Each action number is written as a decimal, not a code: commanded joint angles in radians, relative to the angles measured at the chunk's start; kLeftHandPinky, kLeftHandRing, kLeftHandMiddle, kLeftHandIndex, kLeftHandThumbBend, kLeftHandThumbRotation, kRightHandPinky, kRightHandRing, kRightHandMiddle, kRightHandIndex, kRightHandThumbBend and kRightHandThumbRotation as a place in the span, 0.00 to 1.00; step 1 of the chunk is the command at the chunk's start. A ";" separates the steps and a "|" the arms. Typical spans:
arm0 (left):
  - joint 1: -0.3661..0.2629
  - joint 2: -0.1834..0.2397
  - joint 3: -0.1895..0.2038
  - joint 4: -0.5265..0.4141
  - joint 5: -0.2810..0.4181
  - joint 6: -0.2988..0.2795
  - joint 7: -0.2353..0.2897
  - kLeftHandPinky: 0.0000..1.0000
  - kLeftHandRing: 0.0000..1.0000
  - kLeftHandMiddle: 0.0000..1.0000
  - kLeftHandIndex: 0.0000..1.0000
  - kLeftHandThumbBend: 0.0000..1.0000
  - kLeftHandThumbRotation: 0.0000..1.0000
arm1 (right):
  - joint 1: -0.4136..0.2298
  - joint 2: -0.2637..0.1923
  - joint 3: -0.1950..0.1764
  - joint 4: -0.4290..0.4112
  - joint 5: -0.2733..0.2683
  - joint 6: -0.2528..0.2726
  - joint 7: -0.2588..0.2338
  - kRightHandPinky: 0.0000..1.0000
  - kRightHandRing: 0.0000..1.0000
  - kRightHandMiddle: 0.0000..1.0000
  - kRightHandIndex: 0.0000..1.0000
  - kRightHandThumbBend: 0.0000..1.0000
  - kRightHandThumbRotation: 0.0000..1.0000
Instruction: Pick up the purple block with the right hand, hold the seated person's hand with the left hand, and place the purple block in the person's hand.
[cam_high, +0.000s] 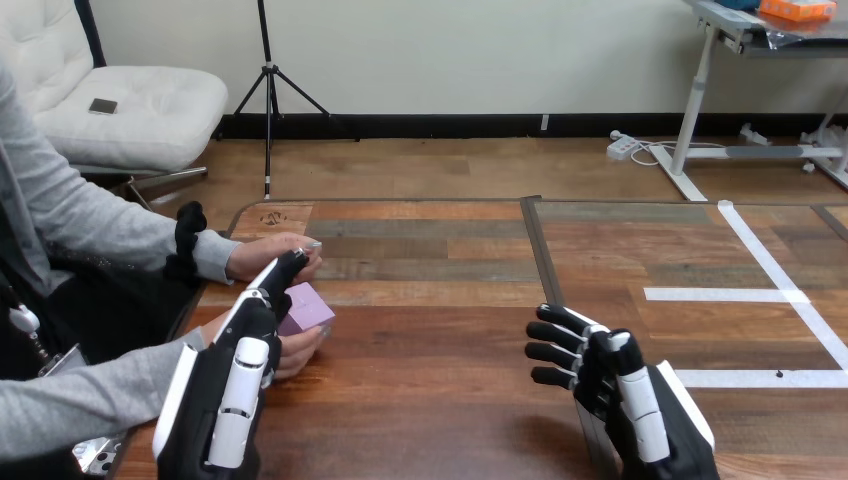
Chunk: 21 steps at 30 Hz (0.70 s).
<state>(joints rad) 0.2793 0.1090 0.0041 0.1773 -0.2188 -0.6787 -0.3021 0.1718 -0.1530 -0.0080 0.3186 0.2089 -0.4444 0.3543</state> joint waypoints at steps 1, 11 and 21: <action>-0.015 -0.026 -0.008 -0.001 -0.011 0.008 -0.005 1.00 0.99 0.94 0.89 0.46 1.00 | -0.082 0.012 -0.031 -0.012 0.025 -0.004 -0.002 0.78 0.82 0.83 0.83 0.76 1.00; -0.009 -0.049 -0.001 0.050 0.018 -0.020 0.001 1.00 0.98 0.94 0.90 0.45 1.00 | -0.089 0.023 -0.042 0.009 0.027 -0.010 -0.006 0.83 0.84 0.85 0.85 0.75 1.00; -0.056 -0.059 0.014 0.191 0.011 -0.100 -0.019 1.00 0.96 0.92 0.90 0.49 1.00 | -0.093 0.026 -0.048 0.026 0.016 -0.026 -0.004 0.91 0.87 0.87 0.86 0.74 1.00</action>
<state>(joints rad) 0.2893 0.0725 0.0067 0.2984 -0.2077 -0.7221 -0.3097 0.1549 -0.1492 -0.0472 0.3354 0.2213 -0.4439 0.3516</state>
